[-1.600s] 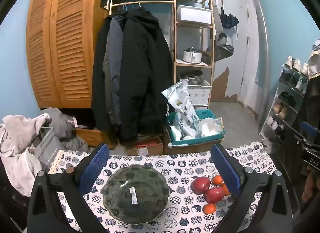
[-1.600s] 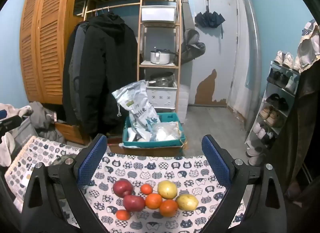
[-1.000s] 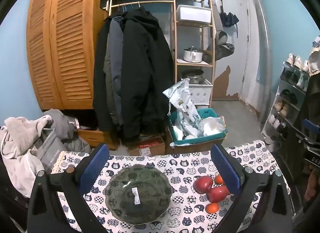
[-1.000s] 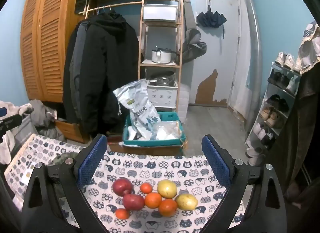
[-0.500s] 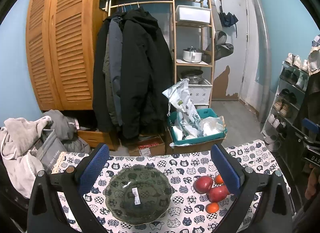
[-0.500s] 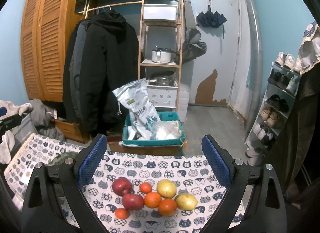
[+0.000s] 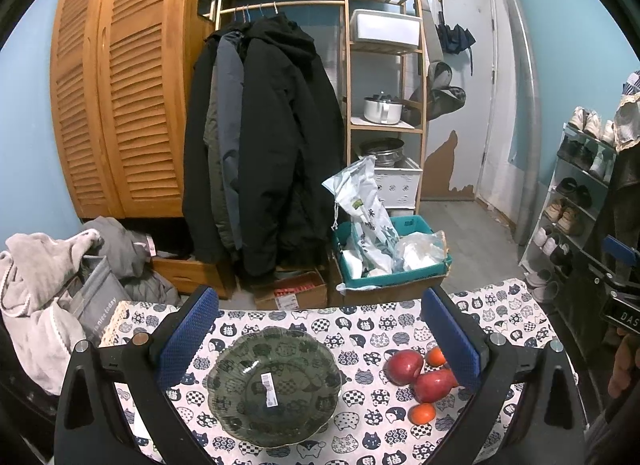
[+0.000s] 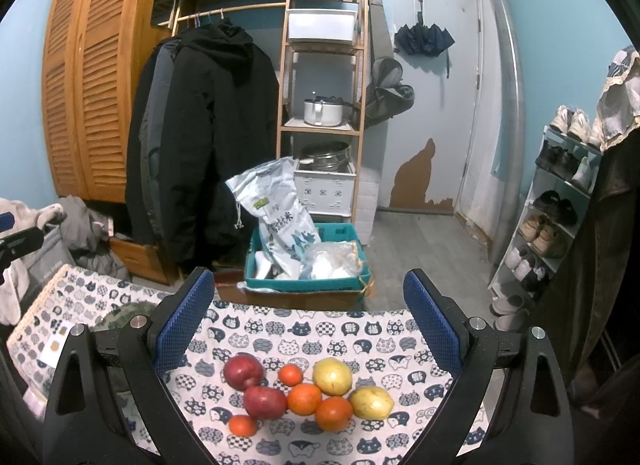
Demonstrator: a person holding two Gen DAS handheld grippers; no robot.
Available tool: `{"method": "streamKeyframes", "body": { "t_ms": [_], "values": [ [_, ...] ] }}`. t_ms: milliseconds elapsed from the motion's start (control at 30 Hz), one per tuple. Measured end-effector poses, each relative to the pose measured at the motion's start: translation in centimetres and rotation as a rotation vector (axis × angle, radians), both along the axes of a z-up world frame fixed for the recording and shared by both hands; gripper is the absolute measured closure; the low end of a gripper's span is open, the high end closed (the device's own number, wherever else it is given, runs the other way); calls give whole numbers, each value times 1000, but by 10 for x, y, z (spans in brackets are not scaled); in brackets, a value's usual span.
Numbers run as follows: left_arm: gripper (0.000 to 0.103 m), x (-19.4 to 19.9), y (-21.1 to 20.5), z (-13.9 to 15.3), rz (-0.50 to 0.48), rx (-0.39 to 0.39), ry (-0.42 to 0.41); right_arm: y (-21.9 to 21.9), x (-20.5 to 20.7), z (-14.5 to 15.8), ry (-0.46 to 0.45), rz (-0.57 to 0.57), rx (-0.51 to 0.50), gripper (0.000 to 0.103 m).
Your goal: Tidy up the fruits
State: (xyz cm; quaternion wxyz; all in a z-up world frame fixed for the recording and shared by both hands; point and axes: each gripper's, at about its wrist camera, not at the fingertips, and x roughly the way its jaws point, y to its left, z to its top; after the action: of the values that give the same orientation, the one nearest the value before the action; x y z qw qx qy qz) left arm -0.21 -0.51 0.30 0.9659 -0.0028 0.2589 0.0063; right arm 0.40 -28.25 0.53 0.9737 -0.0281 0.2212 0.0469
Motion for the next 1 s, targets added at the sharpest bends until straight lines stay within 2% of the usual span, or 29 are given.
{"method": "streamKeyframes", "body": {
  "t_ms": [1000],
  "values": [
    [1, 0, -1, -1, 0, -3, -1, 2, -1, -2, -1, 0, -4, 9]
  ]
}}
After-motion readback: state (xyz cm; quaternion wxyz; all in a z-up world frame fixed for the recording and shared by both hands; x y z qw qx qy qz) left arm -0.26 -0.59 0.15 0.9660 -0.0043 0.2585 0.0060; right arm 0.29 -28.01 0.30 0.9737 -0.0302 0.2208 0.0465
